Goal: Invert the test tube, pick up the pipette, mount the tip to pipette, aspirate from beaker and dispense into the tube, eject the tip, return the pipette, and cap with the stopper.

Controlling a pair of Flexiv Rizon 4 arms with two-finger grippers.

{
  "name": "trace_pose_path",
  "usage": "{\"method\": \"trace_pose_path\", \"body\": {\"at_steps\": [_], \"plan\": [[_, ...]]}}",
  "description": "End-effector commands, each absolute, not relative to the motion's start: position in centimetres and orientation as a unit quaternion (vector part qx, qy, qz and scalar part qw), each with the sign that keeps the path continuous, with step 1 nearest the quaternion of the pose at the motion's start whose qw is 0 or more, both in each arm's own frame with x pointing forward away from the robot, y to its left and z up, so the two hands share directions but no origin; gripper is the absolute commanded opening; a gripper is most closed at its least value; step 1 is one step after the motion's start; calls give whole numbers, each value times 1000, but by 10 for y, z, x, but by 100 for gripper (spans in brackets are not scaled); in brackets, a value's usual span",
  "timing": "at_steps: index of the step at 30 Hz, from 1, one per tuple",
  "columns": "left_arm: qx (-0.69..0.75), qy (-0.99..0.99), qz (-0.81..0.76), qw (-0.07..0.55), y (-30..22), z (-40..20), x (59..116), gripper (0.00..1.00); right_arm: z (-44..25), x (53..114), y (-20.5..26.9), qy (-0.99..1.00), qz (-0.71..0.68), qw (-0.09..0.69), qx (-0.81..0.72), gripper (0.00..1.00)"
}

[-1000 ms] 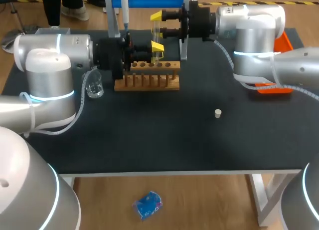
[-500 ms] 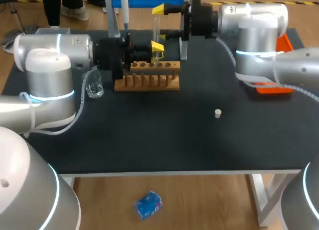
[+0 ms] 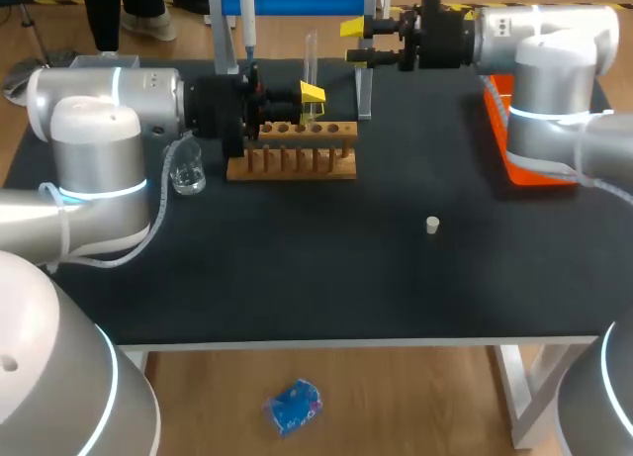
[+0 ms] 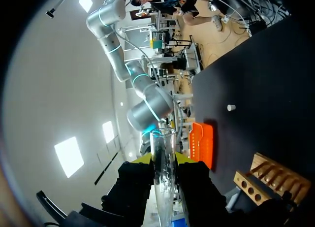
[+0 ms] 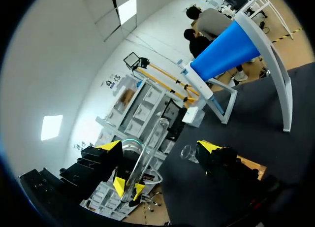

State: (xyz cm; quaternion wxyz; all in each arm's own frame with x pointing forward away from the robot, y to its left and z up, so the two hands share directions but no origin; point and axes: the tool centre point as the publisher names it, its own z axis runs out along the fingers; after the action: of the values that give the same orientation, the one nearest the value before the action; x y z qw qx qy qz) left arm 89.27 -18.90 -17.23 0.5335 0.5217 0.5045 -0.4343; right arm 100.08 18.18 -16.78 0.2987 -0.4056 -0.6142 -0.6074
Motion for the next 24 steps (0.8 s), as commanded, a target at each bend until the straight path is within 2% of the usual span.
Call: {"method": "trace_pose_path", "body": {"at_steps": [1,7,13,15,18,24], "plan": [[522,504,-434,533,-189,-172,893,0,-167,998,181,-614,-607,296,-408,100],[522,504,-434,533,-189,-172,893,0,-167,998,181,-614,-607,296,-408,100],[522,504,-434,533,-189,-172,893,0,-179,993,168,-684,-642,204,-280,100],[522,504,-434,533,-189,-172,893,0,-186,992,159,-718,-643,140,-226,100],[522,504,-434,533,-189,-172,893,0,-197,992,149,-754,-624,85,-188,100],[522,504,-434,533,-189,-172,893,0,-200,993,148,-761,-616,75,-189,100]]}}
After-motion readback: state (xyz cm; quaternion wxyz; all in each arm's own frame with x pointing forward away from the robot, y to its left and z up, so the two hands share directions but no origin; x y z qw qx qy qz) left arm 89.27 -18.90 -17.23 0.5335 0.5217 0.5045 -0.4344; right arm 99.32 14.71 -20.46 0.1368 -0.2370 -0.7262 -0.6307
